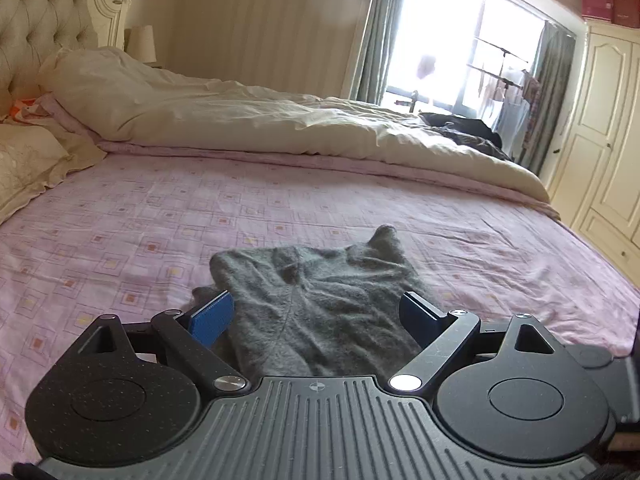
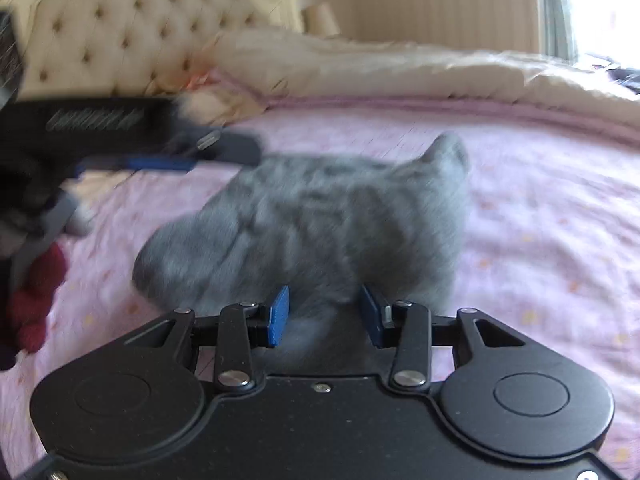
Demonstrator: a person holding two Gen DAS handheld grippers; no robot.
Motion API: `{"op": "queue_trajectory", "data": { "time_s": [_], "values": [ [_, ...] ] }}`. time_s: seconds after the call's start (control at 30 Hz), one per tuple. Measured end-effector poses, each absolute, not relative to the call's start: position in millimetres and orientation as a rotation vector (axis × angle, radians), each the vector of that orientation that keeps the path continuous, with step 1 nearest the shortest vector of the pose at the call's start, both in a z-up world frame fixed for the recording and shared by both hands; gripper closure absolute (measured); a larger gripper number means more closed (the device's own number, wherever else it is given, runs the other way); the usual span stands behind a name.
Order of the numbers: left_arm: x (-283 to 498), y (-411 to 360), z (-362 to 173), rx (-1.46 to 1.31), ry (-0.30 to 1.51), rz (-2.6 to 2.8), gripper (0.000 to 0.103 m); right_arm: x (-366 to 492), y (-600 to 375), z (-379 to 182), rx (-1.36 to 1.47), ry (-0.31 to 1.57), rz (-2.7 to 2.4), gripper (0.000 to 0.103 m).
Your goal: Fold small clothes
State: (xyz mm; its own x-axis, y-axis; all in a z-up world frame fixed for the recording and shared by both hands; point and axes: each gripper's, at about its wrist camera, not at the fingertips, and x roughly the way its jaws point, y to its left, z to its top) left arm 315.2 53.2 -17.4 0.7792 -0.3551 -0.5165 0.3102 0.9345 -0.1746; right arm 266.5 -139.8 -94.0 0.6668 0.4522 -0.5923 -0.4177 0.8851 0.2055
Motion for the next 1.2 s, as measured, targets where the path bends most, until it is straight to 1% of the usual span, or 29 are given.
{"op": "queue_trajectory", "data": {
  "time_s": [0.1, 0.17, 0.27, 0.3, 0.37, 0.47, 0.6, 0.8, 0.93, 1.0, 1.07, 1.13, 1.2],
  "values": [
    [329.4, 46.6, -31.2, -0.096, 0.615, -0.371, 0.013, 261.6, -139.3, -93.7, 0.041, 0.667, 0.524, 0.049],
    [339.3, 47.5, -43.6, -0.103, 0.67, -0.352, 0.013, 261.2, -147.5, -88.0, 0.057, 0.663, 0.535, 0.049],
    [352.8, 63.1, -71.2, -0.132, 0.803, -0.223, 0.012, 259.8, -165.4, -72.0, 0.055, 0.609, 0.514, 0.049],
    [354.8, 73.9, -82.4, -0.191, 0.838, -0.21, 0.011, 261.2, -171.2, -66.3, 0.058, 0.585, 0.505, 0.049],
    [345.5, 92.5, -89.7, -0.287, 0.779, -0.245, 0.011, 270.6, -180.9, -57.4, 0.086, 0.552, 0.495, 0.049],
    [339.7, 85.1, -87.6, -0.201, 0.775, -0.246, 0.01, 298.5, -184.1, -52.1, 0.119, 0.562, 0.501, 0.049],
    [339.1, 83.0, -87.7, -0.201, 0.769, -0.237, 0.009, 348.7, -172.8, -66.8, 0.094, 0.63, 0.506, 0.049],
    [334.5, 85.0, -91.1, -0.197, 0.744, -0.251, 0.009, 421.0, -174.0, -95.9, 0.14, 0.743, 0.403, 0.048],
    [337.7, 83.6, -91.0, -0.201, 0.744, -0.249, 0.009, 437.9, -179.9, -94.2, 0.124, 0.746, 0.318, 0.048],
    [339.4, 83.0, -91.4, -0.204, 0.745, -0.251, 0.009, 429.2, -186.6, -85.4, 0.126, 0.7, 0.291, 0.047],
    [338.9, 83.8, -90.9, -0.207, 0.749, -0.253, 0.009, 415.5, -198.5, -76.5, 0.182, 0.654, 0.309, 0.041],
    [340.3, 84.5, -89.8, -0.21, 0.759, -0.257, 0.009, 401.3, -208.5, -71.2, 0.226, 0.642, 0.343, 0.029],
    [343.6, 86.7, -88.3, -0.222, 0.775, -0.266, 0.008, 390.8, -218.0, -72.3, 0.254, 0.668, 0.378, 0.029]
  ]
}}
